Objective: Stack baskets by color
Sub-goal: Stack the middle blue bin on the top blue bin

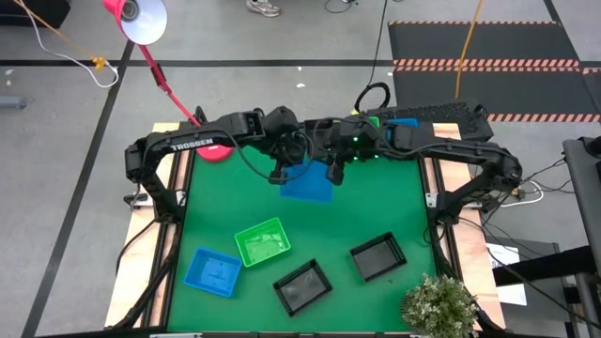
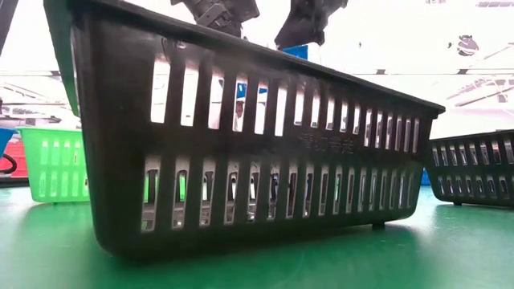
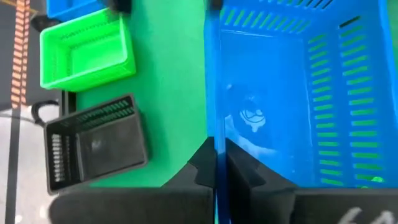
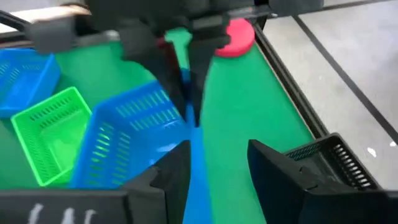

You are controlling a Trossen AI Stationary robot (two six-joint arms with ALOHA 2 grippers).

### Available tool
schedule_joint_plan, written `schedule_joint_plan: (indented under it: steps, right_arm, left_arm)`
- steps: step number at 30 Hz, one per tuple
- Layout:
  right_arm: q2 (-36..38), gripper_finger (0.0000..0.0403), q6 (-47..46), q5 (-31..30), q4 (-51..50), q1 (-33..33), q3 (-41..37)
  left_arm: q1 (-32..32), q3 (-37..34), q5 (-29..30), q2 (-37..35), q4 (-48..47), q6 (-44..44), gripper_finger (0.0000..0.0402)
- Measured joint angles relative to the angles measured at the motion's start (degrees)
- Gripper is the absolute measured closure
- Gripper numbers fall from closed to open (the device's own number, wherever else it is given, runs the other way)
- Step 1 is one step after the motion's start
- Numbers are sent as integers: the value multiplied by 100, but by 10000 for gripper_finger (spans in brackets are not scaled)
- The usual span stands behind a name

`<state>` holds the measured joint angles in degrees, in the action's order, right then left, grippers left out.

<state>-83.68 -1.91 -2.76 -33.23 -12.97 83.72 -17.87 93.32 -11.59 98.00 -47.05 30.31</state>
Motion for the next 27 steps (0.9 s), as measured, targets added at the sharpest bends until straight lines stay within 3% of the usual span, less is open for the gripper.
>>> schedule_joint_plan:
  steps: [6, 14, 21, 27]
  right_arm:
    - [-170, 262, 76, 155, -154, -49, 2]
    - [-188, 313, 238, 308, -280, -140, 2]
    - [-188, 358, 353, 395, -371, -209, 2]
    - [-247, 366, 398, 577, -568, -234, 0]
  left_arm:
    - [-20, 0, 8, 0, 46, 154, 384]
    - [-50, 0, 28, 5, 62, 47, 395]
    - [-50, 0, 28, 9, 127, -64, 380]
    - [-48, 0, -3, 9, 378, -84, 395]
